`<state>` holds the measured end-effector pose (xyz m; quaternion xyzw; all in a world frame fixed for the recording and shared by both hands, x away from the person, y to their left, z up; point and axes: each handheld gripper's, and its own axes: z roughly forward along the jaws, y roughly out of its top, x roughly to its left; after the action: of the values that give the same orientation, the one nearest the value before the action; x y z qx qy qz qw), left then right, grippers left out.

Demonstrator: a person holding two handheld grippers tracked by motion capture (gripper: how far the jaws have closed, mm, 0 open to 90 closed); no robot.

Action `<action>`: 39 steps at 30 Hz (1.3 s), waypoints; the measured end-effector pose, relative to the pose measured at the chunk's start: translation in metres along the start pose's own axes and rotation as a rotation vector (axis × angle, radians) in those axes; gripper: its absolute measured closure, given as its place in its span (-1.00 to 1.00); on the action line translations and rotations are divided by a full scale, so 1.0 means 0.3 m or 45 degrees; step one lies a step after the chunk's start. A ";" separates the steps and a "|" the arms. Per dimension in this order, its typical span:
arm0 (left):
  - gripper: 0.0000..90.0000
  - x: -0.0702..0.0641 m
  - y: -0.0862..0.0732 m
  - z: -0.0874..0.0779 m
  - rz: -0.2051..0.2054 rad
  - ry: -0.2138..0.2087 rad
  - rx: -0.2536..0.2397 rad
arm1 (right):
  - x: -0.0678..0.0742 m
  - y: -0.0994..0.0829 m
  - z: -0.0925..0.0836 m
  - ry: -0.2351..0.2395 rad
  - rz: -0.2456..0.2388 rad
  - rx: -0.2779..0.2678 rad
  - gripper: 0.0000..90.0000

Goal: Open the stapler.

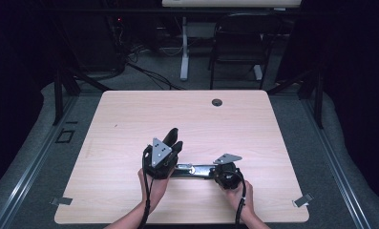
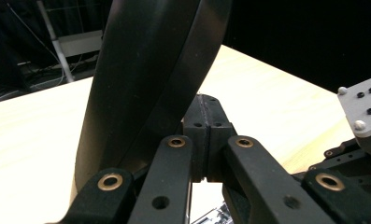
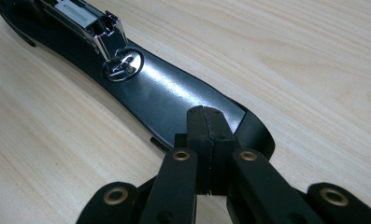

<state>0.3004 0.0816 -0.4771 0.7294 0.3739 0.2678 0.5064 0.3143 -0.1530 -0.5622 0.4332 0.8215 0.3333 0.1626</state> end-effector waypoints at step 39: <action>1.00 0.144 0.010 -0.108 0.036 0.089 0.016 | -0.001 0.001 0.000 0.003 0.009 0.006 1.00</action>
<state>0.3012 0.1336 -0.4627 0.7280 0.3828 0.2977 0.4846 0.3147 -0.1532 -0.5619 0.4361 0.8210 0.3323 0.1592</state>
